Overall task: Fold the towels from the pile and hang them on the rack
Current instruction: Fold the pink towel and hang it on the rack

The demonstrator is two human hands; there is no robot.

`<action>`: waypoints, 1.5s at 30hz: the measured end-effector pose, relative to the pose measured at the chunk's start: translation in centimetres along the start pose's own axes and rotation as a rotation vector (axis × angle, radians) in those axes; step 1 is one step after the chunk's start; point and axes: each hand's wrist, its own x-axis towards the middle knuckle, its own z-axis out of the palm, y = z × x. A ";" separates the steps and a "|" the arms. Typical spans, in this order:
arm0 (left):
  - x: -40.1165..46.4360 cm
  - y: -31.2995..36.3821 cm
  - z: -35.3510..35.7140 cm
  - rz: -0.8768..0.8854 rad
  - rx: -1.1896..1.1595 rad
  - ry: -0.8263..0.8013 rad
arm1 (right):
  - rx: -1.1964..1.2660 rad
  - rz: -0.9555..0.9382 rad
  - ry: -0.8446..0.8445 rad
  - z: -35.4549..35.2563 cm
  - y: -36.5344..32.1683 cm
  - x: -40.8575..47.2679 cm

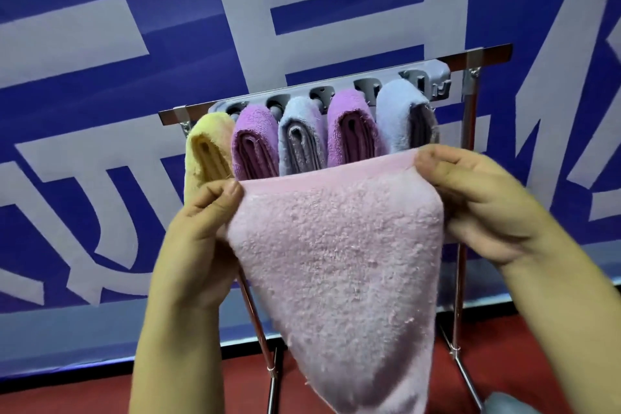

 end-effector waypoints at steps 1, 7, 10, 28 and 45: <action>0.2 -0.5 0.0 -0.059 -0.031 0.002 | 0.041 0.075 0.028 0.1 0.5 0.4; 0.0 -2.5 1.2 -0.117 -0.005 0.191 | 0.148 0.225 0.200 0.2 3.1 1.5; -0.6 -2.2 2.1 -0.076 -0.007 0.212 | 0.067 0.167 0.242 0.6 3.1 1.3; -4.3 -2.3 7.2 0.109 0.192 0.009 | -0.761 -0.462 0.299 4.3 4.1 -1.4; -5.0 -2.4 7.2 0.109 0.144 -0.010 | -0.894 -0.537 0.324 4.6 5.2 -2.2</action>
